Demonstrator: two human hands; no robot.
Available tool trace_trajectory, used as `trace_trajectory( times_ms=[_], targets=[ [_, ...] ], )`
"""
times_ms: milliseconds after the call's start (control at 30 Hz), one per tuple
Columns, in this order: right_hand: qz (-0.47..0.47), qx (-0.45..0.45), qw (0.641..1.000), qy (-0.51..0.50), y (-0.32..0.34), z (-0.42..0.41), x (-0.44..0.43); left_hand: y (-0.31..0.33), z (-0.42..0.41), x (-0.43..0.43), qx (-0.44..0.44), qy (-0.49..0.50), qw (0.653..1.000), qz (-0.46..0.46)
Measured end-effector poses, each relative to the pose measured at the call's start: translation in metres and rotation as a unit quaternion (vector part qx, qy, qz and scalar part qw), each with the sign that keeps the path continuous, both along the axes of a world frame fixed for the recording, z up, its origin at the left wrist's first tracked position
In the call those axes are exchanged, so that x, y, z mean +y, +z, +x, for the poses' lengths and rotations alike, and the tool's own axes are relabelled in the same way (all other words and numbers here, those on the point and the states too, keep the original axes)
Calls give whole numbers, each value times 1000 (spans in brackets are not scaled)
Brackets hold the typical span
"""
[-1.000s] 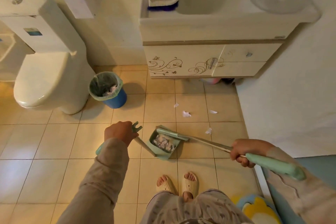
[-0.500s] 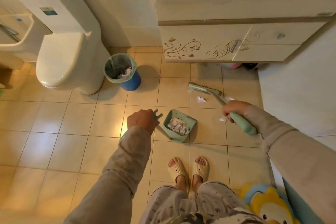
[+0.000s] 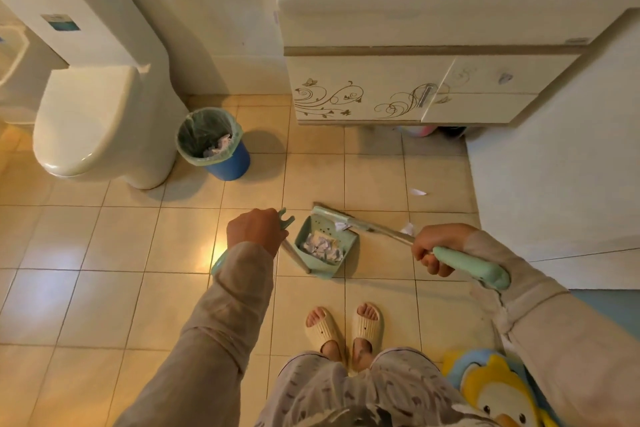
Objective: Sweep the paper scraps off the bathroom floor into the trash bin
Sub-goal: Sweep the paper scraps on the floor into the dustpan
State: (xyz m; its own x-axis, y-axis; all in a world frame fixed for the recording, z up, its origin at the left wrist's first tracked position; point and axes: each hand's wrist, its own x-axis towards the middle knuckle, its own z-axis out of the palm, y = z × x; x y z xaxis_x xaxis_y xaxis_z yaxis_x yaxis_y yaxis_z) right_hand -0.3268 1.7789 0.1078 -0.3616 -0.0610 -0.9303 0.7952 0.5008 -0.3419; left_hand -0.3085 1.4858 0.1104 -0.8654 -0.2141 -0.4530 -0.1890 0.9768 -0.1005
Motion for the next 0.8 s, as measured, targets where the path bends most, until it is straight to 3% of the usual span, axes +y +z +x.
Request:
trace_trajectory(
  times_ms=[167, 367, 700, 800],
  targets=[
    [-61, 21, 998, 11, 37, 3, 13, 3, 1, -3, 0, -2, 1000, 2],
    [28, -60, 992, 106, 40, 3, 11, 4, 7, -4, 0, -10, 1000, 4],
    [71, 37, 996, 37, 0, 5, -31, 6, 32, -11, -20, 24, 999, -13],
    [108, 27, 987, 118, -12, 8, -55, 3, 40, -16, -19, 37, 999, -16]
  ],
)
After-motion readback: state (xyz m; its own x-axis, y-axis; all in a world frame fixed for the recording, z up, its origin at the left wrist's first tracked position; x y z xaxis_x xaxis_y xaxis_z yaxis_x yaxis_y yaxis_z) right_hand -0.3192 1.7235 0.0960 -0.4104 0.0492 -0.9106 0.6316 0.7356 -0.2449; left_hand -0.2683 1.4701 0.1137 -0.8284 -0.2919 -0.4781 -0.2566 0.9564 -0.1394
